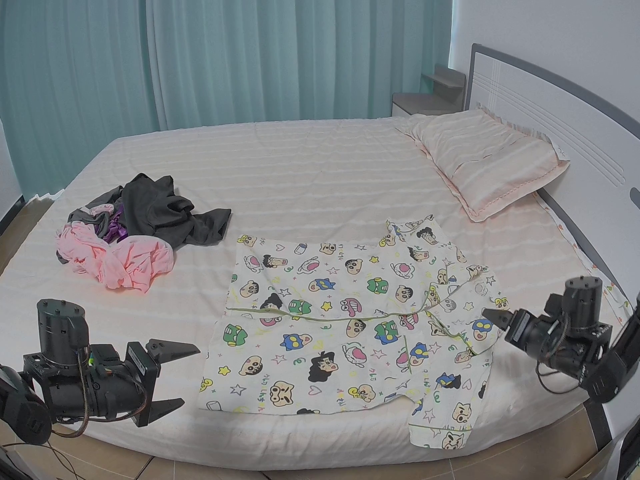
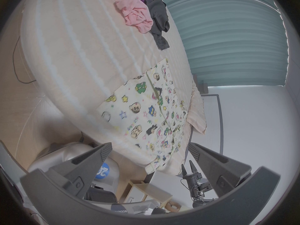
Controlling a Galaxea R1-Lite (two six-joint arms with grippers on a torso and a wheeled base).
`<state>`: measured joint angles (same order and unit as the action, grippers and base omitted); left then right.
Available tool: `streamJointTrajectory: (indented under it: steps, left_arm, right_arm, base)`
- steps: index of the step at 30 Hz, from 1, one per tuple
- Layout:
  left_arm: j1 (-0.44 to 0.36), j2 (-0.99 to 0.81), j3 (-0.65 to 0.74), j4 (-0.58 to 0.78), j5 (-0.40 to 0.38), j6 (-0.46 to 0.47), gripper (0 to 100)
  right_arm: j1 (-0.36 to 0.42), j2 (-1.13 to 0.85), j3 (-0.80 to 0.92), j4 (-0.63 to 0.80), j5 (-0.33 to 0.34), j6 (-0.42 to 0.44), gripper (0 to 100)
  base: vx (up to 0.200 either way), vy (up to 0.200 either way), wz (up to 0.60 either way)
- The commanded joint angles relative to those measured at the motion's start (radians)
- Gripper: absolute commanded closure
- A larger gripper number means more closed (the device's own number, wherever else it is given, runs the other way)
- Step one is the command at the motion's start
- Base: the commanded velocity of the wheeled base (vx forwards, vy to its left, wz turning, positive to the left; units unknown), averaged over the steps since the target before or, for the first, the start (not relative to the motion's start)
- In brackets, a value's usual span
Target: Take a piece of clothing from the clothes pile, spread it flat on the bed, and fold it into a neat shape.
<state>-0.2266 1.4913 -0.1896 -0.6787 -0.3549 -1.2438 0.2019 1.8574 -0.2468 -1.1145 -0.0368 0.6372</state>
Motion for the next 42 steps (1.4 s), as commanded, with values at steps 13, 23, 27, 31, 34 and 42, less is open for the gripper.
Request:
streamJointTrajectory:
  steps: [13,23,27,31,34,42]
  left_arm:
    - [-0.125,0.221,0.044,-0.007,0.185,0.109,0]
    - [-0.177,0.409,0.009,-0.153,0.307,0.109,0]
    - [-0.18,0.434,0.019,-0.194,0.312,0.101,0]
    - [-0.18,0.42,0.025,-0.2,0.31,0.098,0]
    - [-0.18,0.412,0.029,-0.2,0.309,0.095,0]
    - [-0.194,0.406,0.029,-0.203,0.307,0.092,0]
  right_arm:
    - [0.033,-0.086,0.247,-0.104,0.107,0.133,0]
    - [0.036,-0.05,0.247,-0.104,0.08,0.236,0]
    - [0.036,-0.049,0.247,-0.102,0.081,0.242,0]
    - [0.039,-0.05,0.247,-0.102,0.078,0.242,0]
    - [0.039,-0.055,0.247,-0.102,0.075,0.242,0]
    - [0.042,-0.06,0.247,-0.1,0.071,0.242,0]
  base:
    - [0.0,0.0,0.0]
    - [0.0,0.0,0.0]
    - [0.0,0.0,0.0]
    - [0.0,0.0,0.0]
    - [0.0,0.0,0.0]
    - [0.0,0.0,0.0]
